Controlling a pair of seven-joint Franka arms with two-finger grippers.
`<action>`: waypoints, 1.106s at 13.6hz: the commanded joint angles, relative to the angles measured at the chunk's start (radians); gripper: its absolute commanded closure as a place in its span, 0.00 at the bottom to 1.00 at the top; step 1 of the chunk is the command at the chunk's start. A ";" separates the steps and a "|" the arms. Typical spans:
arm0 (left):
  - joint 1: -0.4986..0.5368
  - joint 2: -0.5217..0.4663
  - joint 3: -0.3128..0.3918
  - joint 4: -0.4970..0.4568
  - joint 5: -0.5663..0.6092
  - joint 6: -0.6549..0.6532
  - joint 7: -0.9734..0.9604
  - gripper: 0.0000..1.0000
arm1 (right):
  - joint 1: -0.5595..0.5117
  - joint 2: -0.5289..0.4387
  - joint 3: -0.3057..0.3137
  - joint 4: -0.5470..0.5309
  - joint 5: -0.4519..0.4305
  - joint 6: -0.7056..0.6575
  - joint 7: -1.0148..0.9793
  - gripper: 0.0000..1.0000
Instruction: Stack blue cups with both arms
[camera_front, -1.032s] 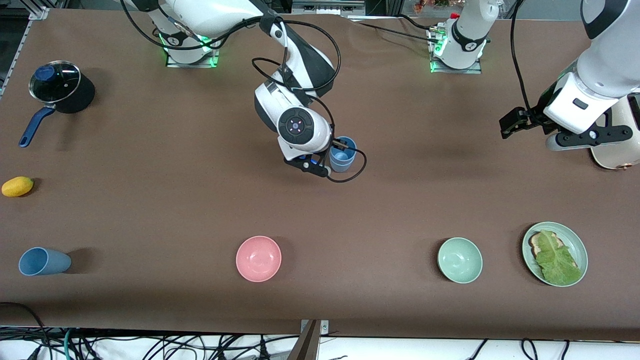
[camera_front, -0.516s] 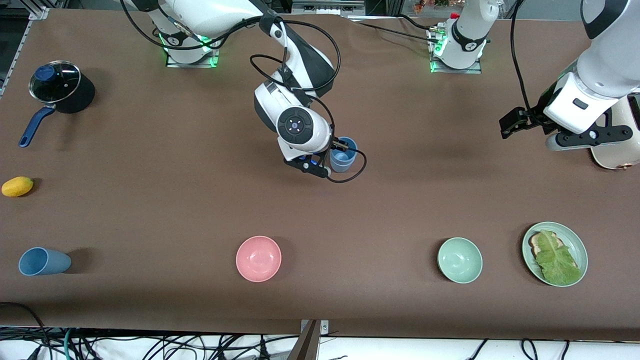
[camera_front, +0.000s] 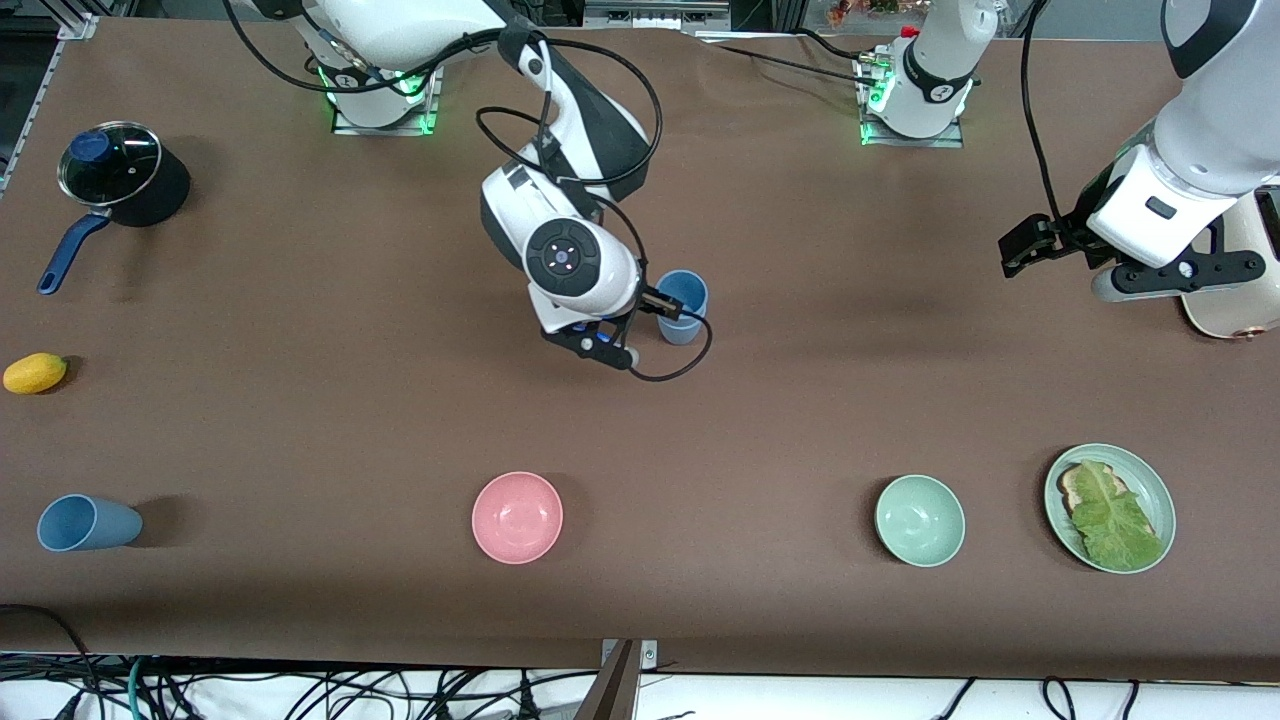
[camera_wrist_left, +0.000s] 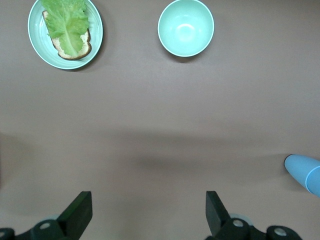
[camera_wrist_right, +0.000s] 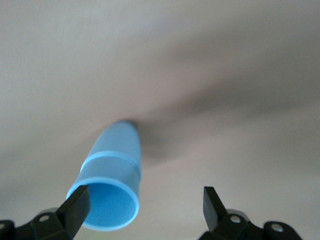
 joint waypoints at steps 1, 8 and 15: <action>0.001 -0.017 0.004 -0.014 -0.016 -0.007 0.009 0.00 | -0.024 -0.041 -0.074 0.007 -0.030 -0.096 -0.131 0.00; 0.001 -0.017 0.004 -0.014 -0.017 -0.011 0.009 0.00 | -0.065 -0.110 -0.356 0.005 -0.041 -0.265 -0.546 0.00; 0.003 -0.017 0.004 -0.014 -0.016 -0.013 0.009 0.00 | -0.065 -0.181 -0.548 -0.021 -0.039 -0.333 -0.781 0.00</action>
